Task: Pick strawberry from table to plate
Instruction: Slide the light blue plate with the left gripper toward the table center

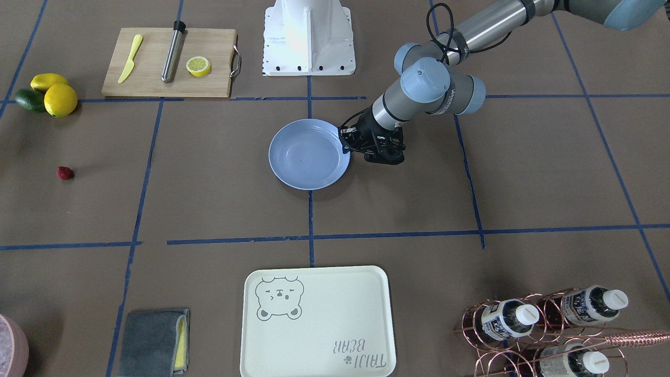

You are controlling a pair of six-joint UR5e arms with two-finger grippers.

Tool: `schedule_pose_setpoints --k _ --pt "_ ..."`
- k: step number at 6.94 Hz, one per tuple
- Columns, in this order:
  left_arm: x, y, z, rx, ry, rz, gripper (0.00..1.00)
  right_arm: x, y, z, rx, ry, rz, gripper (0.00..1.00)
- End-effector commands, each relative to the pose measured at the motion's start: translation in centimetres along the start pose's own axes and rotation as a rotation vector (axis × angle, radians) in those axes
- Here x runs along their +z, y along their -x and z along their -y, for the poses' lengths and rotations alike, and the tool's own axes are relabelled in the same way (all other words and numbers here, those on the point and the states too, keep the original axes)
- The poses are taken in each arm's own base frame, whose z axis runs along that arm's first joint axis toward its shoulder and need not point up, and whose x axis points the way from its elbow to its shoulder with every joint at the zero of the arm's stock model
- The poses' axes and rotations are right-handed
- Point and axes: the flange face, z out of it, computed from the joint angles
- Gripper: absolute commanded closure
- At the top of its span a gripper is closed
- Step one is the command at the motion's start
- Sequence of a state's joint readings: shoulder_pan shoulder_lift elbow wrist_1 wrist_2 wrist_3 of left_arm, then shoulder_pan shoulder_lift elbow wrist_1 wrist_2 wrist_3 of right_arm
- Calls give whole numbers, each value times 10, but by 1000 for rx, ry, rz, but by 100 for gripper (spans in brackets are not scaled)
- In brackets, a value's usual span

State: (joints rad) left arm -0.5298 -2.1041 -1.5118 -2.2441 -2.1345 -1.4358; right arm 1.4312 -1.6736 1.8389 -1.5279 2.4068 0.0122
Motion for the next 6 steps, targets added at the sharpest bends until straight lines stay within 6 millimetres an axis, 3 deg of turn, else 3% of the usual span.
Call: schedule_pose_setpoints --k 1,3,4,6 --pt "1 1 0 -1 2 1 59 4 3 1 -9 8 4 1" --pt "-3 -2 -2 8 -1 -7 42 13 13 2 -7 28 19 2" --pt "-12 -7 -1 11 -10 -22 34 24 34 5 44 36 32 6" --pt "-20 -10 -3 19 -15 -35 33 66 75 -6 87 -44 -3 6"
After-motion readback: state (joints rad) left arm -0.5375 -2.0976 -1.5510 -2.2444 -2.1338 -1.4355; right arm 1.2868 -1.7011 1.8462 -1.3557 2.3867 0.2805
